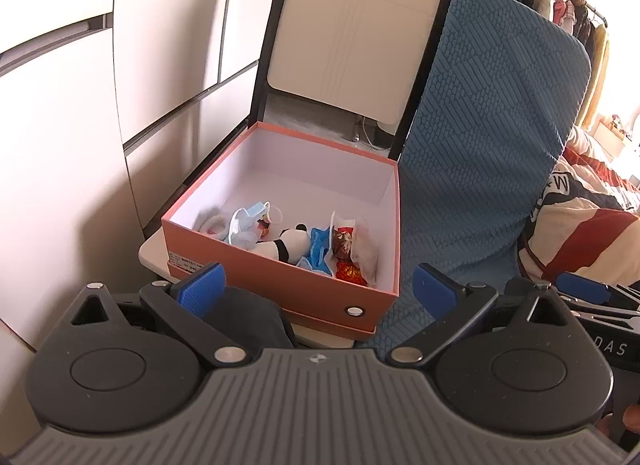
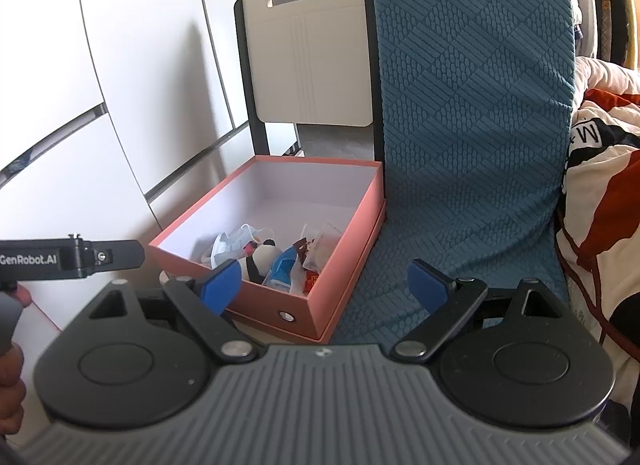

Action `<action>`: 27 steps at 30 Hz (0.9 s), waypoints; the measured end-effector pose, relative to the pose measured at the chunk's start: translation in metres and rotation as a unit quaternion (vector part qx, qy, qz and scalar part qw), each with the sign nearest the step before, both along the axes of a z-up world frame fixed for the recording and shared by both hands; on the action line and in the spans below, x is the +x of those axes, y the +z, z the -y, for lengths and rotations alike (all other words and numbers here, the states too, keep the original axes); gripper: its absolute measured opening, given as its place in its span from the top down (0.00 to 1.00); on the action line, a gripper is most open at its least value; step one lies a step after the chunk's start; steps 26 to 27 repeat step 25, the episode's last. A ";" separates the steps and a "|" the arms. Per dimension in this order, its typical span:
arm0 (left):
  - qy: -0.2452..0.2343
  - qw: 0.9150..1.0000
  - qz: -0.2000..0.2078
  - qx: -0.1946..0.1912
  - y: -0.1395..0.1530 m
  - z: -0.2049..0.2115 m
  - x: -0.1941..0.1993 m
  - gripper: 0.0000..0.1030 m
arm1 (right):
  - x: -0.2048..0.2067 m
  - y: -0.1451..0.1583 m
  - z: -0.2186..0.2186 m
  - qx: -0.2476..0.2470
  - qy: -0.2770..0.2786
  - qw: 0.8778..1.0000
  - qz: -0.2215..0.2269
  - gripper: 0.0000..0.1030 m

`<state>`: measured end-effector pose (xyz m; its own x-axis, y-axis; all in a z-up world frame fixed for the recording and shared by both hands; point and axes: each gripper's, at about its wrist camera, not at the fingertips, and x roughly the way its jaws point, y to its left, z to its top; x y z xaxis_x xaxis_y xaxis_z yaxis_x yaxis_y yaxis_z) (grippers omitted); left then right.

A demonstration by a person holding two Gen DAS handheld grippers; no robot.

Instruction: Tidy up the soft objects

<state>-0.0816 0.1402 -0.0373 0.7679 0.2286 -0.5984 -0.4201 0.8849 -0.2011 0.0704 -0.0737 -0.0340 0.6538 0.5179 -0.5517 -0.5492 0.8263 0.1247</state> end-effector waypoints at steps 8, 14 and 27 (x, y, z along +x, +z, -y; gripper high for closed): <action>0.002 1.000 -0.002 -0.001 -0.001 0.000 0.001 0.01 | -0.001 0.000 0.000 -0.001 -0.001 1.000 0.000 0.11; 0.002 1.000 -0.001 -0.004 -0.001 -0.002 0.001 0.01 | -0.002 0.000 -0.001 0.001 0.000 1.000 0.001 0.11; -0.003 1.000 -0.002 -0.002 -0.002 -0.001 0.001 0.01 | -0.002 0.001 -0.002 0.001 -0.003 1.000 0.002 0.11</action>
